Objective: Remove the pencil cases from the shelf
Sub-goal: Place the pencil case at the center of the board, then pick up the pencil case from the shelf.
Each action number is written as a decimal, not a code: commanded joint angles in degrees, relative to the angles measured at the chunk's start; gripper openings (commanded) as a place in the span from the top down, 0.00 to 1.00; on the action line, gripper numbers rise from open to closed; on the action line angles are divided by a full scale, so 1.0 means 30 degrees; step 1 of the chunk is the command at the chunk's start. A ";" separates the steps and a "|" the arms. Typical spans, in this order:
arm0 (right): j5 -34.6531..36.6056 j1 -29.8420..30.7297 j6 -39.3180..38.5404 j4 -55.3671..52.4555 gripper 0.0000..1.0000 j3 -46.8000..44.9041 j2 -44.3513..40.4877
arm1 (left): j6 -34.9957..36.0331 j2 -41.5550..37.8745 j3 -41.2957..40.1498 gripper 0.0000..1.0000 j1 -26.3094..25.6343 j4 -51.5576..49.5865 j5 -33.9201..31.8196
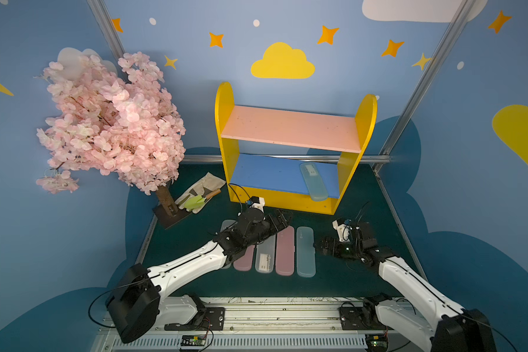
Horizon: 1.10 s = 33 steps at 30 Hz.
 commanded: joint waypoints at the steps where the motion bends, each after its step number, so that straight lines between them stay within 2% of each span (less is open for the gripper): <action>1: 0.2689 -0.0059 0.0103 -0.0975 0.02 -0.0375 -0.2677 | -0.1565 0.1551 0.0765 0.01 -0.0099 0.2347 0.0083; 4: 0.3074 -0.0072 -0.0556 0.0288 0.01 -0.1766 -0.5673 | -0.2326 0.3379 0.1636 0.02 -0.0186 0.3459 -0.0339; 7: 0.3870 -0.0088 -0.0724 -0.0013 0.02 -0.2325 -0.8150 | -0.2534 0.5365 0.3110 0.03 -0.0216 0.4238 -0.0146; 11: 0.4186 -0.0088 -0.0571 -0.0149 0.01 -0.2679 -1.0048 | -0.3106 0.8009 0.5130 0.06 -0.0276 0.5223 0.0304; 17: 0.4183 -0.0088 -0.0508 -0.0005 0.01 -0.2873 -1.0237 | -0.3207 1.0555 0.7182 0.13 -0.0363 0.5995 -0.0164; 25: 0.4344 -0.0088 -0.0533 -0.0007 0.01 -0.2934 -1.0141 | -0.2700 1.2096 0.8720 0.16 -0.0361 0.5540 -0.1337; 33: 0.4529 -0.0098 -0.0466 -0.0119 0.01 -0.2991 -1.0490 | -0.2538 1.3596 1.0531 0.21 -0.0288 0.5292 -0.1375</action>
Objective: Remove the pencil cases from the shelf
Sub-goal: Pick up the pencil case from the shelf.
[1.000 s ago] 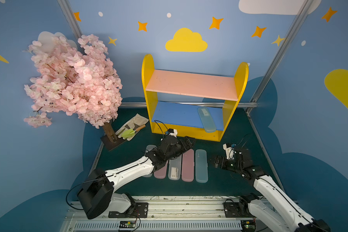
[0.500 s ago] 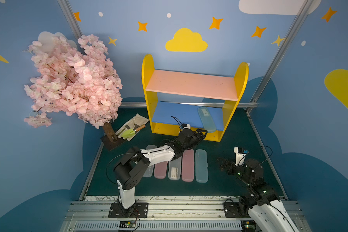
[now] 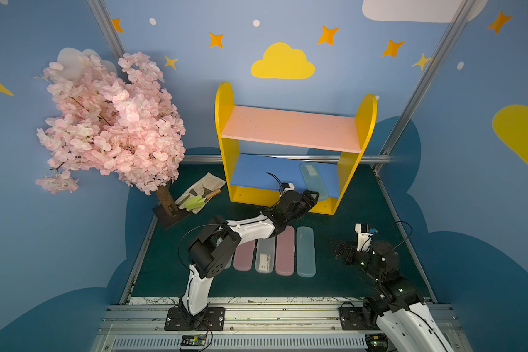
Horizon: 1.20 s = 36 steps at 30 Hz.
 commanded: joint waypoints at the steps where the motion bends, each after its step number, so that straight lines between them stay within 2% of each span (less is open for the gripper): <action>1: 0.0333 -0.0095 -0.0081 -0.0060 0.01 -0.0153 -0.0310 | 0.0390 0.0665 0.0803 0.22 0.0065 0.0038 -0.0210; 18: 0.0483 -0.0118 -0.0015 -0.0178 0.01 -0.0153 -0.0440 | 0.0181 0.2651 0.2811 0.39 0.0375 -0.0056 0.0461; 36: 0.0567 -0.0146 0.0021 -0.0237 0.01 -0.0061 -0.0371 | -0.0755 0.3104 0.2494 0.73 0.0466 0.1492 0.1297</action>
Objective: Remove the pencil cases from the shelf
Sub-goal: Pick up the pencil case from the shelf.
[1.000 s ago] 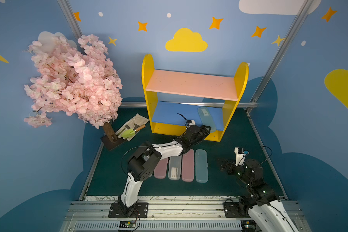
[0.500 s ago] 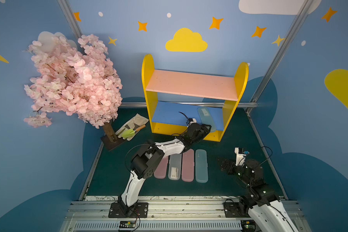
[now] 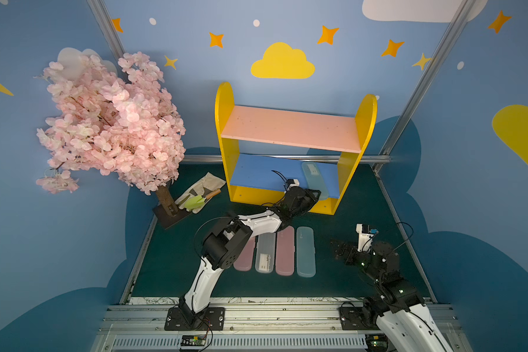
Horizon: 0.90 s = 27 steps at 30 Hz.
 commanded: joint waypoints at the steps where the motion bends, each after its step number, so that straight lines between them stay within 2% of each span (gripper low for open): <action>1: 0.0249 -0.0045 -0.0022 -0.0076 0.01 0.0011 -0.0105 | -0.0138 0.0077 -0.0603 0.76 0.0064 0.0476 0.0388; 6: 0.0153 -0.0063 -0.0081 -0.0103 0.01 0.0112 -0.0125 | 0.0196 -0.1101 -0.1598 0.86 0.0091 0.1359 0.0649; 10: -0.0699 -0.0062 -0.0257 -0.0292 0.01 0.0577 -0.0131 | 0.0566 -0.2992 -0.3661 0.92 0.0214 0.2528 0.0920; 16: -0.3033 -0.0059 0.0380 0.0261 0.01 0.1575 0.0002 | 0.0930 -0.6477 -0.7558 0.96 0.0840 0.4251 0.3591; 21: -0.6144 -0.0059 0.2376 0.2176 0.01 0.2168 0.0791 | 0.1253 -0.9593 -1.1165 0.97 0.1074 0.5368 0.5827; 25: -0.8747 -0.0028 0.5221 0.5496 0.02 0.2348 0.1844 | 0.1255 -1.2019 -1.3909 0.97 0.1162 0.6599 0.7046; 27: -0.9295 -0.0002 0.6616 0.6843 0.04 0.2510 0.2540 | 0.1275 -1.3232 -1.4982 0.97 0.1158 0.6824 0.7624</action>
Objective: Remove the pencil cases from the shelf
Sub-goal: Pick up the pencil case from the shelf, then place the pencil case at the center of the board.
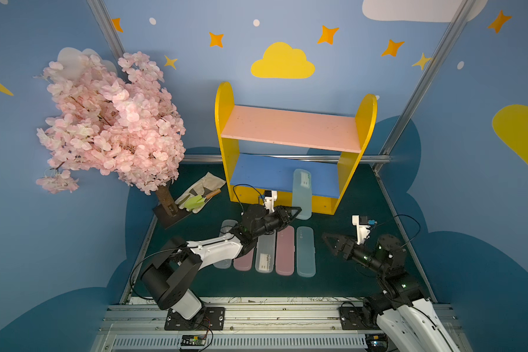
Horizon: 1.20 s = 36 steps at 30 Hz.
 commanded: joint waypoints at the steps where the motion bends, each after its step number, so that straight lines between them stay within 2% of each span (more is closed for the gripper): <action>1: -0.2500 -0.0001 0.3184 0.3837 0.05 0.0810 0.1028 | 0.0530 -0.1858 -0.1396 0.97 0.0045 0.1676 0.1839; 7: -0.3280 0.0333 0.5144 0.4607 0.11 0.2457 0.3542 | 0.0872 -0.5654 -0.3584 0.97 -0.0054 0.0560 0.2286; 10: -0.3159 0.0898 0.5574 0.5904 0.16 0.2772 0.4782 | 0.1502 -0.7281 -0.3898 0.97 -0.0134 -0.0448 0.2401; 14: -0.2710 0.2168 0.5639 0.7497 0.18 0.3479 0.6445 | 0.1906 -0.8819 -0.3953 0.97 -0.0260 -0.1658 0.2511; 22: -0.2611 0.3498 0.5833 0.9098 0.21 0.5480 0.8516 | 0.1659 -0.9947 -0.4293 0.97 -0.0402 -0.2036 0.2401; 36: -0.1915 0.3663 0.6564 0.9779 0.29 0.6106 1.0167 | 0.1647 -1.0278 -0.3986 0.97 -0.0605 -0.2238 0.2397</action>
